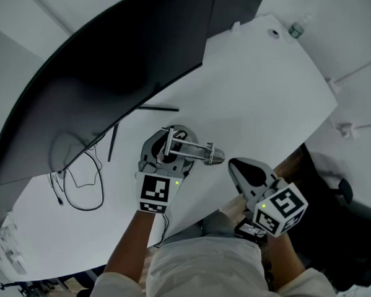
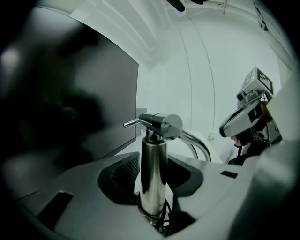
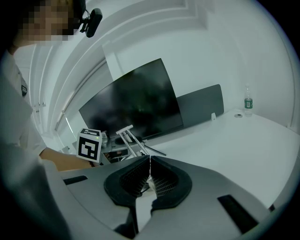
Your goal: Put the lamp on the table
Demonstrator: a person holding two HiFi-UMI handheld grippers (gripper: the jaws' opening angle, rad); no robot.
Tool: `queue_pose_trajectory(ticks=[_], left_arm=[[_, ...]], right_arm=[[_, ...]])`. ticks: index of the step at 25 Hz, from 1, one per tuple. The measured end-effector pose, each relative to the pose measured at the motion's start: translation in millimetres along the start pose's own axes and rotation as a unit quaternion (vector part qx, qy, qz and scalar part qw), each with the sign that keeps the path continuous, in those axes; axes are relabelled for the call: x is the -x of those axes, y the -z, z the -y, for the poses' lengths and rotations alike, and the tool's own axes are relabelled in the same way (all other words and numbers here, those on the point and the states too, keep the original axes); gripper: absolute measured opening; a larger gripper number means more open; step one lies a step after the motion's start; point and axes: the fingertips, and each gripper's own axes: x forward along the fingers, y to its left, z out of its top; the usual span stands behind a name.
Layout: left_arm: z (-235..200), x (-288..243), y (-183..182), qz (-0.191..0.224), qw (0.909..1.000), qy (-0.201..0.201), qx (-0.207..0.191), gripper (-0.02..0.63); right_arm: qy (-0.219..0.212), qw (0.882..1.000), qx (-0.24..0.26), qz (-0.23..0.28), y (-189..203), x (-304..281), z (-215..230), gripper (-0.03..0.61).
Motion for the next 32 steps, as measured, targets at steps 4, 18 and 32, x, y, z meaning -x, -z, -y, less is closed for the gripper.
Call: queue_pose_trajectory(ticks=[4,18,32], left_arm=[[0.3,6.5,2.4,-0.002,1.0,-0.004,0.006,0.143],[1.3,32.5,6.4,-0.004,0.9993,-0.032,0.017,0.143],[15.0,77.9,5.9,-0.011,0.997,-0.041,0.064,0.09]], right_arm=[[-0.003,1.0,0.004,0.001,1.0,1.6,-3.5,0.032],[-0.006,1.0,0.014,0.005,4.0,17.5,-13.6,0.032],[-0.013,0.999,0.031,0.023,-8.2,31.3,-26.2,0.032]])
